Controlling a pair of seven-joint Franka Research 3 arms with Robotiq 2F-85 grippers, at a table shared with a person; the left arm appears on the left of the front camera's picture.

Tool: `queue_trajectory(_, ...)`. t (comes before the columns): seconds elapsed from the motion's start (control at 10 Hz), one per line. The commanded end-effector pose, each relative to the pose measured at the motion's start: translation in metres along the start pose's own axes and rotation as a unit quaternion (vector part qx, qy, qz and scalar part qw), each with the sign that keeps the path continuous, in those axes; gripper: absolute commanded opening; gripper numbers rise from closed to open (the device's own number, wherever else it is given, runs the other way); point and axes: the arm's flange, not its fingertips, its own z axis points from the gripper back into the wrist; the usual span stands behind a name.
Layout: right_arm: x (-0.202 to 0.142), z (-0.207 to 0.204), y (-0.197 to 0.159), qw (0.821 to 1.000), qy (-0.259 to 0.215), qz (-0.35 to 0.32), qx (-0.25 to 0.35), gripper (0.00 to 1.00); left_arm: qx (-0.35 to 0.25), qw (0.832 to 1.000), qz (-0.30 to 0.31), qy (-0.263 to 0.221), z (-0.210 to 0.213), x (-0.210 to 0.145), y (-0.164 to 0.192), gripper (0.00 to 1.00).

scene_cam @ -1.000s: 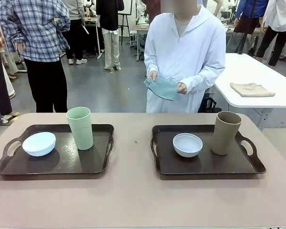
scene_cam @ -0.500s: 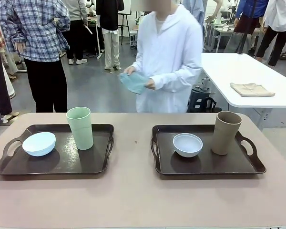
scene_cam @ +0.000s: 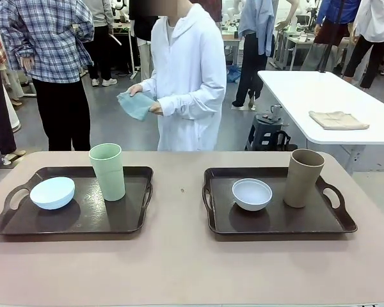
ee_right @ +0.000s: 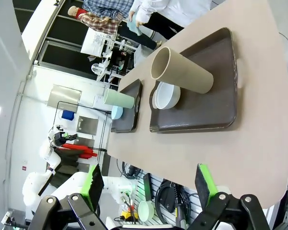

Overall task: Set up a tray with a mat and arrange the tableware.
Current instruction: Pick up the Picnic Bowl and Reusable plastic cup from the Handle tray in front of the human's position and hold them in the air.

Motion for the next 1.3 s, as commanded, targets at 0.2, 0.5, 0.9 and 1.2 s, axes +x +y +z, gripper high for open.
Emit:
queue_trajectory(0.2,0.0023,-0.0001,-0.0016,1.0,-0.008,0.008,0.012,1.0,-0.003,1.0,-0.003,-0.002,0.001,0.0,-0.0003,1.0)
queue_trajectory(0.5,0.0023,-0.0001,-0.0016,1.0,-0.008,0.008,0.012,1.0,-0.003,1.0,-0.003,-0.002,0.001,0.0,-0.0003,1.0)
queue_trajectory(0.9,0.0023,-0.0001,-0.0016,1.0,-0.008,0.008,0.012,1.0,-0.003,1.0,-0.003,-0.002,0.001,0.0,-0.0003,1.0)
queue_trajectory(1.2,0.0023,-0.0001,-0.0016,1.0,-0.008,0.008,0.012,1.0,-0.003,1.0,-0.003,-0.002,0.001,0.0,-0.0003,1.0)
